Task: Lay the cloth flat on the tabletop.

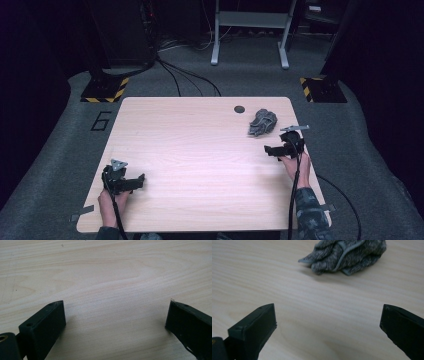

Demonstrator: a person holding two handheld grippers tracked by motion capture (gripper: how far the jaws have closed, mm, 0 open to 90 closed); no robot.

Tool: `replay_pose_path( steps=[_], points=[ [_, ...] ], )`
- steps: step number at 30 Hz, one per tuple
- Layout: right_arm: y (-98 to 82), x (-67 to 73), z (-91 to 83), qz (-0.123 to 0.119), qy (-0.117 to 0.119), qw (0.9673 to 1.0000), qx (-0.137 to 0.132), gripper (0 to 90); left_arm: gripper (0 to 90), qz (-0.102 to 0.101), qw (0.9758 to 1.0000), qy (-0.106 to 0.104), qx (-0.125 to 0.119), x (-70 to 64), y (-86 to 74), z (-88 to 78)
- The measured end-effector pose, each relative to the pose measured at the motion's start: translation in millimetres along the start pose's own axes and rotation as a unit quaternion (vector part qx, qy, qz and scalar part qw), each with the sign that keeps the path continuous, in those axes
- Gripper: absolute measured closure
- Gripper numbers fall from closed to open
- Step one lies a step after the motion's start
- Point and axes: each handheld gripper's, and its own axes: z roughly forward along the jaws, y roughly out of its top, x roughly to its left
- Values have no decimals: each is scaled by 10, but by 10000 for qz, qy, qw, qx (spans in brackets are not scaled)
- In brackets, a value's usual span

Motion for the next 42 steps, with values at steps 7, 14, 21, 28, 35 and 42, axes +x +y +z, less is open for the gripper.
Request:
replay_pose_path(
  steps=[7,14,21,28,35,42],
  points=[
    [352,-137,284,233,-56,9997,66,0,25,11,10000,-16,-11,-1,1,3],
    [555,-191,532,444,-51,9987,244,0,26,14,10000,-18,-3,0,2,2],
    [833,-252,699,469,-254,9983,237,20,26,17,10000,-18,-1,0,3,2],
    [974,-261,876,463,-443,9969,458,86,26,18,10000,-19,-2,0,2,2],
    [896,-227,1097,391,-572,9950,722,319,27,16,10000,-21,0,0,2,2],
    [764,-268,1085,689,-486,9951,508,551,28,13,10000,-28,-1,-2,0,0]
  ],
)
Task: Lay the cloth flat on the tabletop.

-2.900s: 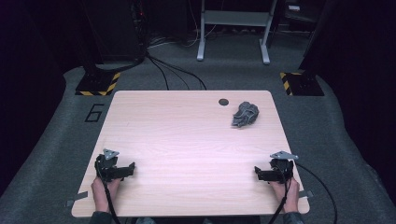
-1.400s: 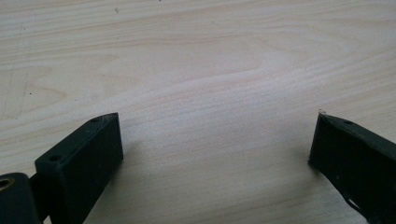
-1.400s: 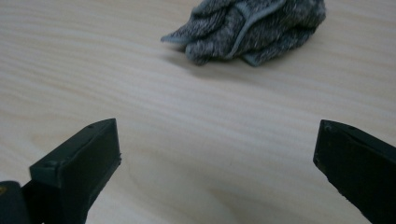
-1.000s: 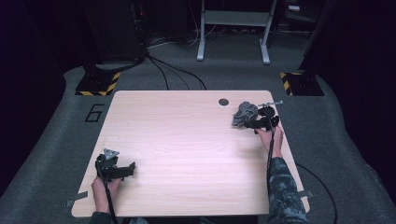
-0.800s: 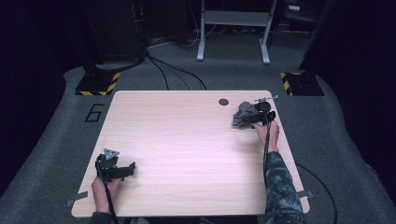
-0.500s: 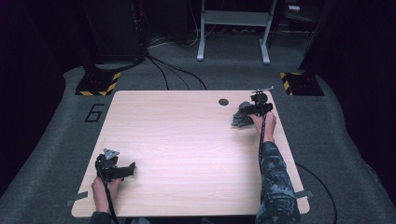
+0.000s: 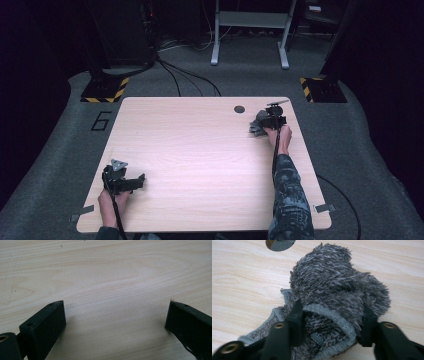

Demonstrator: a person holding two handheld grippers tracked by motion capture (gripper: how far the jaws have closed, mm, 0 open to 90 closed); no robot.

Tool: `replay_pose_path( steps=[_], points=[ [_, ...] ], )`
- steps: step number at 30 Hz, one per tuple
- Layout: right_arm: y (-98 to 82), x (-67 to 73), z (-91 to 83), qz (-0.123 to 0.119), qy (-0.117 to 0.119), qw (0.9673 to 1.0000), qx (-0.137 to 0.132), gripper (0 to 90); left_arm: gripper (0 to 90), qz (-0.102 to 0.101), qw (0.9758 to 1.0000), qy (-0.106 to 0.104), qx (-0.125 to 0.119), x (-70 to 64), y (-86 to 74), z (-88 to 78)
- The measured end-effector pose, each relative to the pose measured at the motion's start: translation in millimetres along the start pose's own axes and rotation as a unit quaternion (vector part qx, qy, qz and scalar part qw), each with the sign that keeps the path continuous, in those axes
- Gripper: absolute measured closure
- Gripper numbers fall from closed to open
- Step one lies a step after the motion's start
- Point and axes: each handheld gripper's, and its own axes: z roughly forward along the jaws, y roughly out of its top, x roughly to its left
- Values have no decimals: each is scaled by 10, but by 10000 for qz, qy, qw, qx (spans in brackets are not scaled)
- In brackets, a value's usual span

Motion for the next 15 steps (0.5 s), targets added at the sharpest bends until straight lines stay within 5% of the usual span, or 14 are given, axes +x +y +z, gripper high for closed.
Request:
replay_pose_path(
  steps=[5,15],
  points=[
    [-18,7,-77,36,31,9998,-177,620,28,3,10000,-1,3,1,0,0],
    [25,14,-404,-101,302,9971,-695,617,28,-1,10000,-1,0,0,0,0]
  ],
)
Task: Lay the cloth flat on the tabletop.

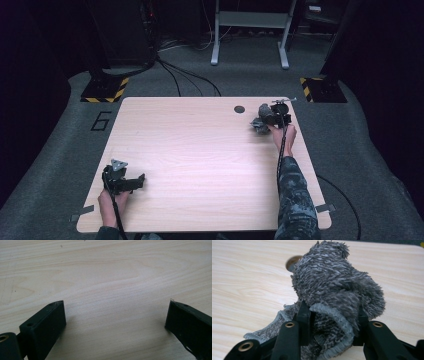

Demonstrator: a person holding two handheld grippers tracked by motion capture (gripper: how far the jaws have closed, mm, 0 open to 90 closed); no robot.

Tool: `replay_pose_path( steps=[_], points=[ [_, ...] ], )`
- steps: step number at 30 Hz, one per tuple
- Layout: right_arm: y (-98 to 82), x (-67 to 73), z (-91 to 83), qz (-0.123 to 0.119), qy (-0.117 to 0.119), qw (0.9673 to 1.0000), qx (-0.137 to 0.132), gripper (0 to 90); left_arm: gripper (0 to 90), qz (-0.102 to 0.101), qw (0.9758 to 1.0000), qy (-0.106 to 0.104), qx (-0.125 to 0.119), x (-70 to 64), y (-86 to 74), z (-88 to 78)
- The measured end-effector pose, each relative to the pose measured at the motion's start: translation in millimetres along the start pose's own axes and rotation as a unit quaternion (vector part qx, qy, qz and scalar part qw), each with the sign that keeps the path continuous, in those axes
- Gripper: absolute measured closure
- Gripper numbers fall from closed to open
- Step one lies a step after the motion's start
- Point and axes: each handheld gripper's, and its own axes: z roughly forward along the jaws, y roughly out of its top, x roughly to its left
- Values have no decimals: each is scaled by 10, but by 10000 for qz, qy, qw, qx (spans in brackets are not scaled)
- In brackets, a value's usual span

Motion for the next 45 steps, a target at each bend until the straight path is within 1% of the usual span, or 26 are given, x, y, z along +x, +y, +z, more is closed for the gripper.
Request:
replay_pose_path(
  steps=[3,5,7,8,11,13,15,17,21,24,25,27,28,29,31,32,33,34,35,36,37,38,40,43,44,45],
  points=[
    [12,40,-60,-11,53,10000,-51,616,28,2,10000,3,-1,0,0,0],
    [27,117,-167,-175,151,9996,-143,616,28,-1,10000,2,-2,-1,0,0],
    [29,147,-203,-154,195,9995,-187,616,28,-2,10000,2,-2,0,0,0],
    [26,160,-232,-216,222,9993,-214,615,28,-2,10000,1,-1,0,0,0],
    [3,270,-365,-265,401,9985,-279,615,28,-3,10000,2,-3,0,0,0],
    [-4,283,-380,-335,451,9980,-300,614,28,0,10000,0,0,0,0,0],
    [-28,369,-426,-366,531,9975,-284,614,29,1,10000,2,-1,0,0,0],
    [-37,390,-436,-434,585,9969,-305,614,28,2,10000,2,1,0,0,0],
    [-73,503,-491,-478,745,9956,-317,613,28,-1,10000,2,-1,0,0,0],
    [-106,597,-532,-576,836,9944,-311,612,29,-1,10000,5,-4,-1,0,0],
    [-135,665,-548,-671,951,9927,-329,611,28,-1,10000,4,-3,-1,0,0],
    [-164,737,-559,-642,1027,9922,-301,611,29,0,10000,5,-1,-1,0,0],
    [-164,737,-559,-642,1027,9922,-301,611,29,0,10000,5,-1,-1,0,0],
    [-201,826,-550,-679,1158,9905,-285,610,28,-1,10000,4,-3,-1,0,0],
    [-214,860,-547,-674,1204,9901,-275,610,29,-1,10000,3,-3,-1,0,0],
    [-243,959,-530,-779,1278,9885,-226,608,29,-2,10000,7,-5,-2,0,0],
    [-243,959,-530,-779,1278,9885,-226,608,29,-2,10000,7,-5,-2,0,0],
    [-255,1005,-515,-847,1318,9874,-213,607,29,0,10000,9,-7,-2,0,0],
    [-278,1115,-489,-913,1404,9858,-136,606,29,1,10000,3,-1,-1,0,-1],
    [-278,1115,-489,-913,1404,9858,-136,606,29,1,10000,3,-1,-1,0,-1],
    [-286,1160,-473,-946,1459,9847,-127,605,29,4,10000,3,2,-1,0,-1],
    [-307,1253,-450,-985,1576,9825,-83,603,29,-2,10000,2,-1,-1,1,0],
    [-328,1335,-431,-1006,1702,9802,-25,600,29,2,10000,6,-2,0,2,0],
    [-402,1518,-390,-1183,1879,9750,62,595,29,-4,10000,5,2,-2,2,-1],
    [-402,1518,-390,-1183,1879,9750,62,595,29,-1,10000,6,2,-2,2,-1],
    [-434,1580,-386,-1194,1912,9742,148,593,29,-2,10000,5,1,-3,2,-1]
  ],
)
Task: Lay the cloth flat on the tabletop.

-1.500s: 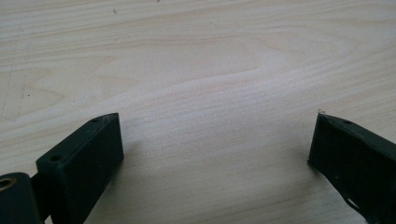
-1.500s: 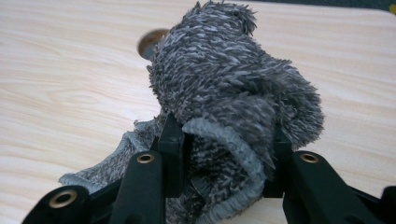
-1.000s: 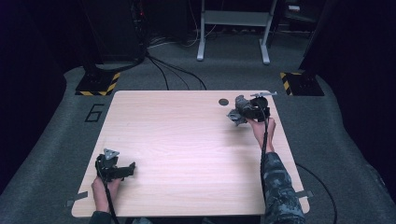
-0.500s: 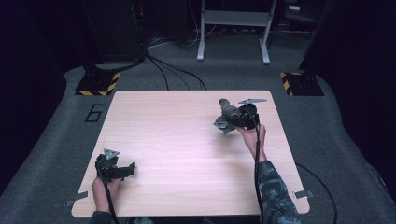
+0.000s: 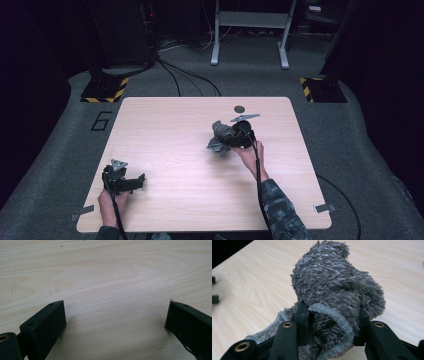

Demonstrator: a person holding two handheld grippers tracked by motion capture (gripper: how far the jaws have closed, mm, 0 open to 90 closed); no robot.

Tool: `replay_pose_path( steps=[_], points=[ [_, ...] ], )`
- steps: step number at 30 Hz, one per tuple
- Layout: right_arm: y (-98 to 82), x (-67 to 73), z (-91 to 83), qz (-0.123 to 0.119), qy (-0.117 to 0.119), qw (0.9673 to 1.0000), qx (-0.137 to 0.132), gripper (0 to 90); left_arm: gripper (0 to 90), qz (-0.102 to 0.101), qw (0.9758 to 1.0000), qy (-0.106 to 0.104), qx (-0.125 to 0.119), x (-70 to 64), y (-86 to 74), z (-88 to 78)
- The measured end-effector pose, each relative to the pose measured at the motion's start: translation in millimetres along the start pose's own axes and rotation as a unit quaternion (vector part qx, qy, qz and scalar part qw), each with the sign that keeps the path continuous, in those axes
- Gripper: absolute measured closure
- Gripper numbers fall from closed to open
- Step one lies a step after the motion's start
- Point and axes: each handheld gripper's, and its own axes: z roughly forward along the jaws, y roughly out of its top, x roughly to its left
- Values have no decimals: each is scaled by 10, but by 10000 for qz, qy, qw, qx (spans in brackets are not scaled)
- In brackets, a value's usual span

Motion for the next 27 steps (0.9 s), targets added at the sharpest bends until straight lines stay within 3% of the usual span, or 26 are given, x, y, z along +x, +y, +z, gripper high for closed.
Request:
replay_pose_path(
  steps=[3,7,9,10,15,23,25,26,27],
  points=[
    [-63,172,131,-286,76,9994,197,578,30,9,10000,0,-4,0,-1,0],
    [-112,234,233,-408,-10,9986,338,517,31,5,10000,-1,-5,0,-1,0],
    [-137,248,295,-402,0,9983,425,412,31,4,10000,-6,-2,2,0,0],
    [-156,251,322,-491,-1,9979,428,296,31,4,10000,-4,-3,3,1,2],
    [-150,277,171,-538,42,9981,290,159,30,5,10000,-2,-10,5,2,3],
    [-266,246,-65,-472,10,9988,101,184,42,-158,9997,158,82,-42,28,-12],
    [-348,211,-149,-355,-64,9993,86,235,64,-238,9997,-38,-47,-107,74,-27],
    [-348,211,-149,-355,-64,9993,86,235,67,-238,9997,-38,-47,-107,74,-27],
    [-386,193,-187,-285,-92,9995,49,261,67,-256,9993,-196,-188,-200,126,-27]
  ],
)
